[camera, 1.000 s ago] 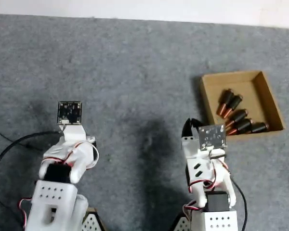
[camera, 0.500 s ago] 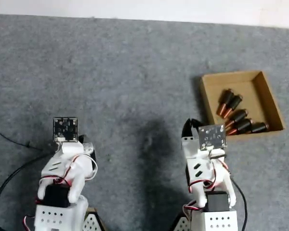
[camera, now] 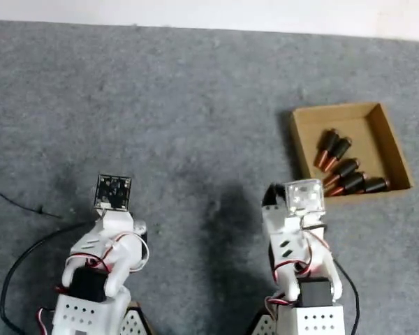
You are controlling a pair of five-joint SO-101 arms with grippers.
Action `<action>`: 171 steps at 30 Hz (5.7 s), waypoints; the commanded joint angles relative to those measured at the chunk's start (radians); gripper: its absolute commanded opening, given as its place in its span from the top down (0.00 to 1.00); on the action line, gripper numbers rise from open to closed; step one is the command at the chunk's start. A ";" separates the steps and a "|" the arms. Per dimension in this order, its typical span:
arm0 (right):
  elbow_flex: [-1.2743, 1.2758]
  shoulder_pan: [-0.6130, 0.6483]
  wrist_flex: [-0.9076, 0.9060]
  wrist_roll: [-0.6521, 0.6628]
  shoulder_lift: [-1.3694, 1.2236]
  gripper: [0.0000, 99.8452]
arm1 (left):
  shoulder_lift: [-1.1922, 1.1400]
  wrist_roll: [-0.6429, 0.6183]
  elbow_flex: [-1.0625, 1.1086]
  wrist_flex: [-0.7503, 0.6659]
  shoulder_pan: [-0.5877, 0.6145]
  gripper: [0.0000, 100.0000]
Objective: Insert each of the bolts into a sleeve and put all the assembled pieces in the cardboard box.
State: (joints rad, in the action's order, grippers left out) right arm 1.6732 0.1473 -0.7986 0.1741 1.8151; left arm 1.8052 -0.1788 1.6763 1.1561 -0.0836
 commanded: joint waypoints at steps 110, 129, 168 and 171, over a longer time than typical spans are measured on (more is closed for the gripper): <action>0.136 0.004 -0.443 0.002 0.012 0.99 | 0.016 0.008 0.019 0.184 -0.015 0.99; 0.136 0.004 -0.443 0.002 0.012 0.99 | 0.016 0.008 0.019 0.184 -0.015 0.99; 0.136 0.004 -0.443 0.002 0.012 0.99 | 0.016 0.008 0.019 0.184 -0.015 0.99; 0.136 0.004 -0.443 0.002 0.012 0.99 | 0.016 0.008 0.019 0.184 -0.015 0.99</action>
State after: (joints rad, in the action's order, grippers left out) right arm 1.6732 0.1473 -1.2344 0.1741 1.8167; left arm 1.8082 -0.1803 1.6763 1.3341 -0.0821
